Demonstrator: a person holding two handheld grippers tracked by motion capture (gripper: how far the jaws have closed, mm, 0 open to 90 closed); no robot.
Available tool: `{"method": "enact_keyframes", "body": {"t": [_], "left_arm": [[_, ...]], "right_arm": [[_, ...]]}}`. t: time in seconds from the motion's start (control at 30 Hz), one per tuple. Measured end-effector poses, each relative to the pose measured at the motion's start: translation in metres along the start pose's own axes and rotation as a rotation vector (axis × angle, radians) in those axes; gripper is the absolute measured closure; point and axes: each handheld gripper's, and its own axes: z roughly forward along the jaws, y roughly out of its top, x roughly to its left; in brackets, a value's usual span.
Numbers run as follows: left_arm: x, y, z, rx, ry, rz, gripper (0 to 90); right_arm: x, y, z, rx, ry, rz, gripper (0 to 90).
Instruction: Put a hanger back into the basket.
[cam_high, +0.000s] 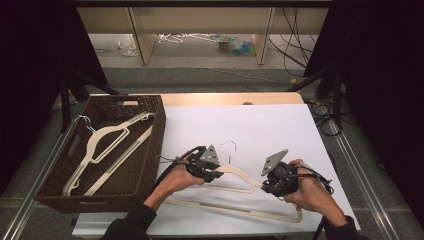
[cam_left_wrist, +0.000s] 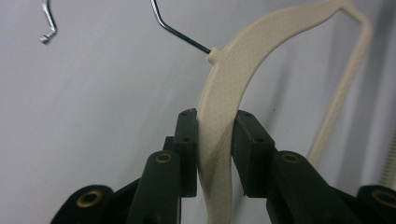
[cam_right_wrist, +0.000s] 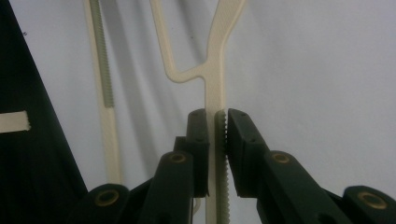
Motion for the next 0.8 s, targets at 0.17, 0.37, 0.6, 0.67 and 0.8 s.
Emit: {"method": "enact_keyframes", "body": {"t": [0.17, 0.37, 0.6, 0.67, 0.8], "left_arm": [[-0.002, 0.004, -0.013, -0.038, -0.027, -0.020, 73.4], [-0.007, 0.008, -0.027, -0.051, -0.043, -0.031, 75.0], [-0.018, 0.008, -0.045, -0.139, -0.136, -0.087, 79.9], [-0.025, 0.010, -0.048, -0.142, -0.158, -0.077, 82.0], [-0.034, 0.014, -0.051, -0.151, -0.181, -0.080, 85.1]], "right_arm": [[-0.003, -0.003, -0.004, -0.025, 0.013, 0.000, 79.5], [-0.006, -0.005, -0.009, -0.059, 0.007, 0.001, 74.9], [-0.008, -0.008, -0.014, -0.068, -0.021, 0.029, 64.8], [-0.009, -0.009, -0.014, -0.072, -0.025, 0.036, 62.1], [-0.011, -0.011, -0.015, -0.096, -0.042, 0.062, 56.2]]}}
